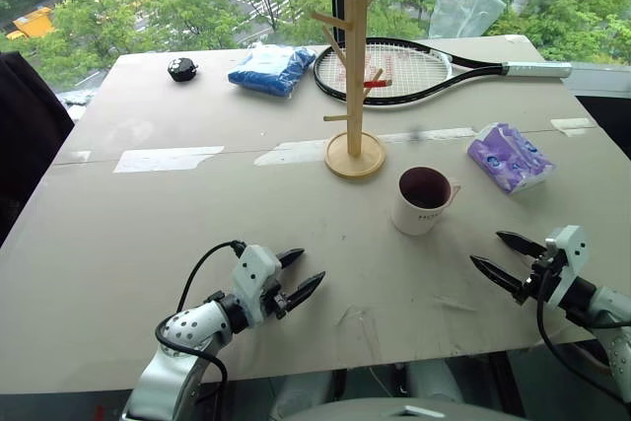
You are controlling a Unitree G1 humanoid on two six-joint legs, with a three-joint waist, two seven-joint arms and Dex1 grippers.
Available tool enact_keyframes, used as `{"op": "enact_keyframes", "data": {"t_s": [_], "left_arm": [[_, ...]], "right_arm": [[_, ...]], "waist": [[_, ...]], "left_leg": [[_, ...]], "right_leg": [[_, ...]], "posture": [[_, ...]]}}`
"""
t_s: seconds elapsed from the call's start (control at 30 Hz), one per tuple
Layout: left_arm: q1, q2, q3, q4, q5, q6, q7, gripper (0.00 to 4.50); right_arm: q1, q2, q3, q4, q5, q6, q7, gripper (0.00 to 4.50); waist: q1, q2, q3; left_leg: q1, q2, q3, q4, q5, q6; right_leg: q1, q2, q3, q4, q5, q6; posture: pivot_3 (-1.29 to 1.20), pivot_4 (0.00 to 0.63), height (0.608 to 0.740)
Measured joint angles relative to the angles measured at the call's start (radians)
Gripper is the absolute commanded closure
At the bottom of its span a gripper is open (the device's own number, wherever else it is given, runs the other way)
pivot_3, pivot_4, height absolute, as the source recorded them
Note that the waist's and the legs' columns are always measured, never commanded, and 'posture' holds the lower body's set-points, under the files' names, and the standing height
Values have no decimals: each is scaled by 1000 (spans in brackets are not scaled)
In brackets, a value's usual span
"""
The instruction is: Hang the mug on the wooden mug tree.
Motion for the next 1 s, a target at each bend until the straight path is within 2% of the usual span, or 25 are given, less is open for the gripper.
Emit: {"op": "enact_keyframes", "data": {"t_s": [0.3,0.67,0.83,1.0], "left_arm": [[-7,-13,0,3,-5,-2,9,1360],[-21,-10,1,10,-6,3,-5,1360],[-38,-8,1,20,-12,5,-22,1360],[-79,4,-2,13,-57,30,-72,1360]], "right_arm": [[-27,28,31,47,-62,-108,6,40],[-39,47,34,62,-74,-124,-7,40],[-81,58,43,82,-86,-129,-27,40],[-186,88,57,109,-105,-129,-67,40]], "waist": [[1,0,0],[1,0,0],[0,0,0],[-2,0,1]], "left_leg": [[0,0,0,0,0,0],[0,0,-1,0,0,0],[0,0,-1,0,0,0],[-1,0,-1,0,0,0]], "right_leg": [[0,0,-1,0,0,0],[0,0,-1,0,0,0],[0,0,-1,0,0,0],[-1,0,-1,0,0,0]], "posture": [[0,150,740],[0,150,740],[0,150,740],[0,150,740]]}}
